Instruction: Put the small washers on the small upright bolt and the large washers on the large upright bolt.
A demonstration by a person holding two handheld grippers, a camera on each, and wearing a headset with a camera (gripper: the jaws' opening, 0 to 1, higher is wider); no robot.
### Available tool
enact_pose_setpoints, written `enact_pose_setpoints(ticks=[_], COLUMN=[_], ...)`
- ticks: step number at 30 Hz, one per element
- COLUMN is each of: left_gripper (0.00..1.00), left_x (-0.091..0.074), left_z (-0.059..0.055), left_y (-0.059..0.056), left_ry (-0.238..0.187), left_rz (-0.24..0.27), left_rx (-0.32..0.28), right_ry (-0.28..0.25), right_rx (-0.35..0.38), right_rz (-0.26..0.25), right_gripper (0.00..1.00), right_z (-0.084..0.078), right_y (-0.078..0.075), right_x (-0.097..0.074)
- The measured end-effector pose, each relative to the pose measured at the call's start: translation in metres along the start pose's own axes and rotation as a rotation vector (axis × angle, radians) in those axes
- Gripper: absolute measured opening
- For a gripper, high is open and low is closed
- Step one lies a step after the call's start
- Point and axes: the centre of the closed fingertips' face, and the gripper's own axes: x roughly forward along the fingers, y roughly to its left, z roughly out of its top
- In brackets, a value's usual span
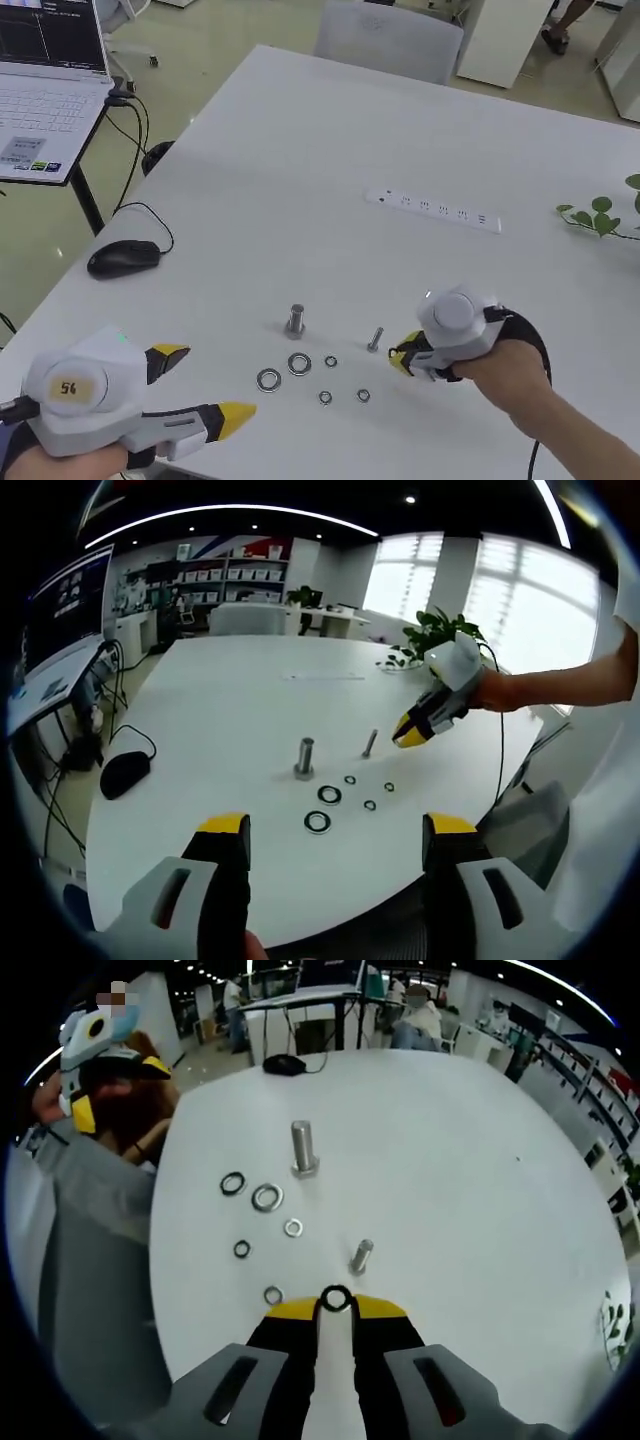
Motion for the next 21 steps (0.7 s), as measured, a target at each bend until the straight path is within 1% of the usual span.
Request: enact_pose_setpoints(ticks=[1,5,9,21], left_gripper=[0.69,0.69,0.69,0.69], left_x=[0.0,0.0,0.0,-0.001], left_z=[0.0,0.001,0.0,0.001], left_y=[0.0,0.0,0.001,0.001], left_ry=[0.0,-0.002,0.0,0.0], left_rz=[0.001,0.002,0.002,0.004], left_rx=[0.0,-0.002,-0.002,-0.005], right_ry=[-0.003,-0.011,-0.005,0.026], right_rx=[-0.004,-0.021,-0.034,-0.07], right_rz=[-0.004,-0.01,-0.01,0.006], right_gripper=[0.14,0.14,0.14,0.14], right_z=[0.003,0.013,0.02,0.028], right_y=[-0.004,-0.01,-0.013,-0.017], right_x=[0.0,-0.003,-0.003,0.007])
